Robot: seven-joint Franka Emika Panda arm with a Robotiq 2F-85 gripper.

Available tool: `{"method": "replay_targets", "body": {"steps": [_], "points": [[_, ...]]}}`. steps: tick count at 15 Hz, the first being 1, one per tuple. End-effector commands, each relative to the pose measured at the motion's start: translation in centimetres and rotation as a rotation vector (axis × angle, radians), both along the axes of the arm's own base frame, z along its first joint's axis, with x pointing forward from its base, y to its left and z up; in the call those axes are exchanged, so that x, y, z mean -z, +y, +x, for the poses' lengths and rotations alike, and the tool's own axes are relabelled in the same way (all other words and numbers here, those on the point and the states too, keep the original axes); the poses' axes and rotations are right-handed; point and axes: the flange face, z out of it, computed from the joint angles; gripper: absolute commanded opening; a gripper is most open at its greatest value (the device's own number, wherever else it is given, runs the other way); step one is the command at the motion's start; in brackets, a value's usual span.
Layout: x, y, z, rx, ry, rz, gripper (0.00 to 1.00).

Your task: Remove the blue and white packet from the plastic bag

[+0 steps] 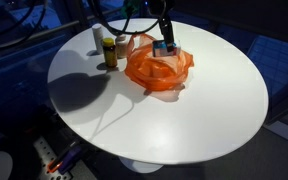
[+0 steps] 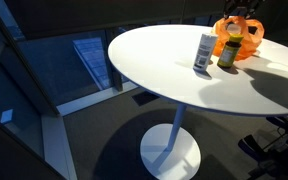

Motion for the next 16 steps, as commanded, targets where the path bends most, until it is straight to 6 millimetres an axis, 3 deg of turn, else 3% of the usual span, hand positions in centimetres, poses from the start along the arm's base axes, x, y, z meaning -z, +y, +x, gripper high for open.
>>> {"method": "replay_targets", "body": {"steps": [1, 7, 12, 16], "points": [[-3.8, 1.2, -1.7, -0.037, -0.029, -0.017, 0.40], [-8.4, 4.7, -5.5, -0.176, -0.072, 0.001, 0.40], [-10.5, 7.6, -9.8, -0.348, -0.081, 0.039, 0.40], [-11.6, 9.7, -11.9, -0.464, -0.060, 0.092, 0.40]]}}
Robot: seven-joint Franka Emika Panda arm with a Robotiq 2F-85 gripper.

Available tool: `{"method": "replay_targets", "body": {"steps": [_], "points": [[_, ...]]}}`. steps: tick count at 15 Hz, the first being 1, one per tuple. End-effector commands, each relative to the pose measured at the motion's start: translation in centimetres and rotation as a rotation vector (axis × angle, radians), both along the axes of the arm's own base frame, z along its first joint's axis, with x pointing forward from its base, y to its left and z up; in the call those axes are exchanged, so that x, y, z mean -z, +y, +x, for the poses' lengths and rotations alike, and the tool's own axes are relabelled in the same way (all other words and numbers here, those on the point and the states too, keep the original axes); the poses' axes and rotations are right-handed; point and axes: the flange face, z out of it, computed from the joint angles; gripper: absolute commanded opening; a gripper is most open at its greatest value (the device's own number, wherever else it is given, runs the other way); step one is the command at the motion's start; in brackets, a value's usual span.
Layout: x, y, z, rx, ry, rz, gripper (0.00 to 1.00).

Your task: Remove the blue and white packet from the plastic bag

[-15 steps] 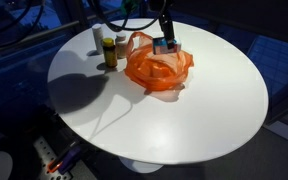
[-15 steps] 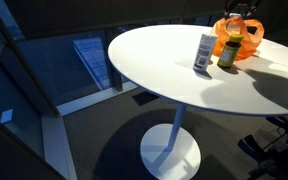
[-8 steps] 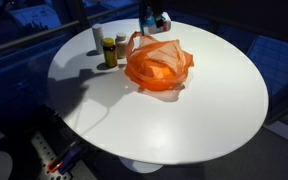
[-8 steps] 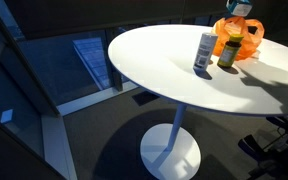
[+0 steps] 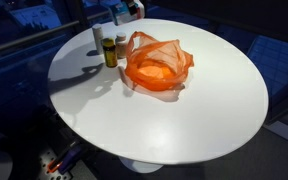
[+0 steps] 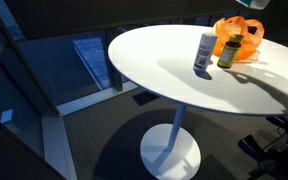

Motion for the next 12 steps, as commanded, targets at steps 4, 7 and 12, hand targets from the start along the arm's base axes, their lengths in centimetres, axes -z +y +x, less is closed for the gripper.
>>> {"method": "replay_targets", "body": {"steps": [4, 7, 12], "points": [[-0.6, 1.1, -1.3, -0.057, 0.018, 0.016, 0.65], [-0.2, 1.0, -1.1, -0.053, 0.026, 0.014, 0.65], [0.1, 2.8, -1.5, -0.112, 0.040, 0.033, 0.40]]}}
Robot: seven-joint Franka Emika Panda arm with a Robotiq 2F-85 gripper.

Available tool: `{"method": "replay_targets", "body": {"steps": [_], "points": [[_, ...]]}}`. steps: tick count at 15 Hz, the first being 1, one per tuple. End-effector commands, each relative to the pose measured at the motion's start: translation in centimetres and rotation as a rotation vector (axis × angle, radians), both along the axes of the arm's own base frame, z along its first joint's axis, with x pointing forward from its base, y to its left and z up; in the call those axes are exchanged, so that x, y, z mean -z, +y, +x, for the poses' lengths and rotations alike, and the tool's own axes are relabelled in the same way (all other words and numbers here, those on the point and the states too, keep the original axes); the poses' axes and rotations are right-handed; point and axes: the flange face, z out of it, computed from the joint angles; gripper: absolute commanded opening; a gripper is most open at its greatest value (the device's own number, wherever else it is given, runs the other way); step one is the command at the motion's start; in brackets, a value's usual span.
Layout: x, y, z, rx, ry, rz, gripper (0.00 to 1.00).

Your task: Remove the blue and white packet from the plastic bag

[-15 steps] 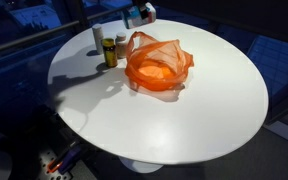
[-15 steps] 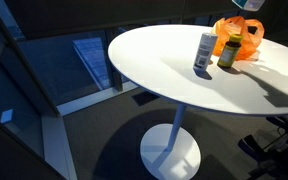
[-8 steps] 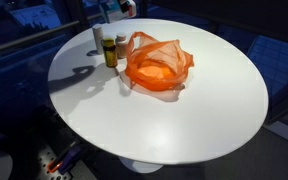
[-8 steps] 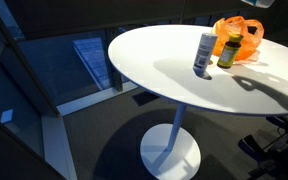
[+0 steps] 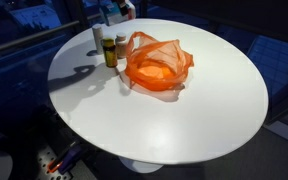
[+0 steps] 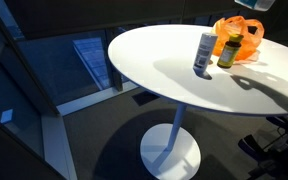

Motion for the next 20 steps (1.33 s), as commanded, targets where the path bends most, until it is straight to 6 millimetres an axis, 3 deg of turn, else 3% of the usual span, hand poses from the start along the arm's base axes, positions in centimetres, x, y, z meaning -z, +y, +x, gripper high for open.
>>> {"method": "replay_targets", "body": {"steps": [1, 12, 16, 20], "points": [[0.1, 2.1, -0.4, -0.073, 0.016, 0.032, 0.40], [2.4, 11.3, -3.7, -0.519, 0.082, 0.217, 0.40], [3.6, 13.5, -4.9, -0.648, 0.098, 0.293, 0.40], [5.6, 14.2, -5.4, -0.715, 0.099, 0.323, 0.40]]}}
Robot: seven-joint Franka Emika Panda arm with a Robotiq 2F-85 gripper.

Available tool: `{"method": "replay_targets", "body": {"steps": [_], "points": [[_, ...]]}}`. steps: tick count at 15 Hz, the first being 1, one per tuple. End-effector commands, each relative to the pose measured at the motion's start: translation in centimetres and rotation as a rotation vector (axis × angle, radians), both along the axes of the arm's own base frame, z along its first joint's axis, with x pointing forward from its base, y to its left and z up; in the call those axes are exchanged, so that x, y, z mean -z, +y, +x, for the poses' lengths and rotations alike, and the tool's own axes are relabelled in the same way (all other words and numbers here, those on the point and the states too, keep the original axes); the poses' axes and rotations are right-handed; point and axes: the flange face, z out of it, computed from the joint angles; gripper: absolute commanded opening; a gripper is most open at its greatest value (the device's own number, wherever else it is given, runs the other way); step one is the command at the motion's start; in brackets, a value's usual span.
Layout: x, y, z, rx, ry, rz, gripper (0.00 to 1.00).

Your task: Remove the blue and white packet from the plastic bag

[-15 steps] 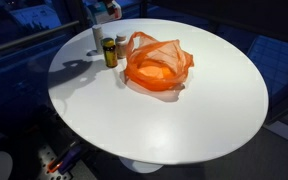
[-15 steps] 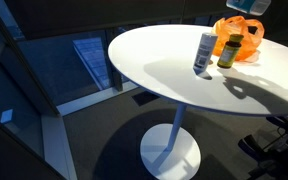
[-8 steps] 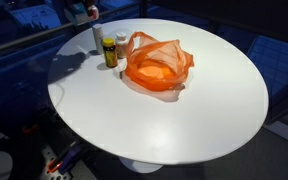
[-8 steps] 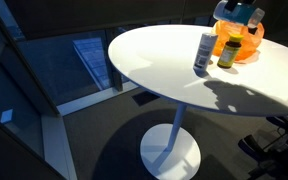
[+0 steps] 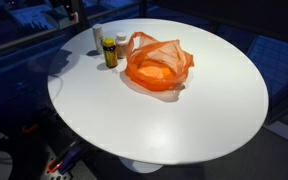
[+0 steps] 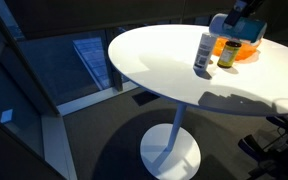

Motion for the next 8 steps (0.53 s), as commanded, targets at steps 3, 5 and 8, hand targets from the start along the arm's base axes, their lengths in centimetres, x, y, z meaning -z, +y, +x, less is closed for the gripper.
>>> {"method": "replay_targets", "body": {"steps": [3, 5, 8], "points": [[2.5, -0.1, -0.9, -0.074, -0.005, 0.032, 0.40], [3.8, -0.2, -1.1, -0.086, -0.001, 0.030, 0.40], [5.7, -0.4, -1.2, -0.092, 0.009, 0.023, 0.40]]}}
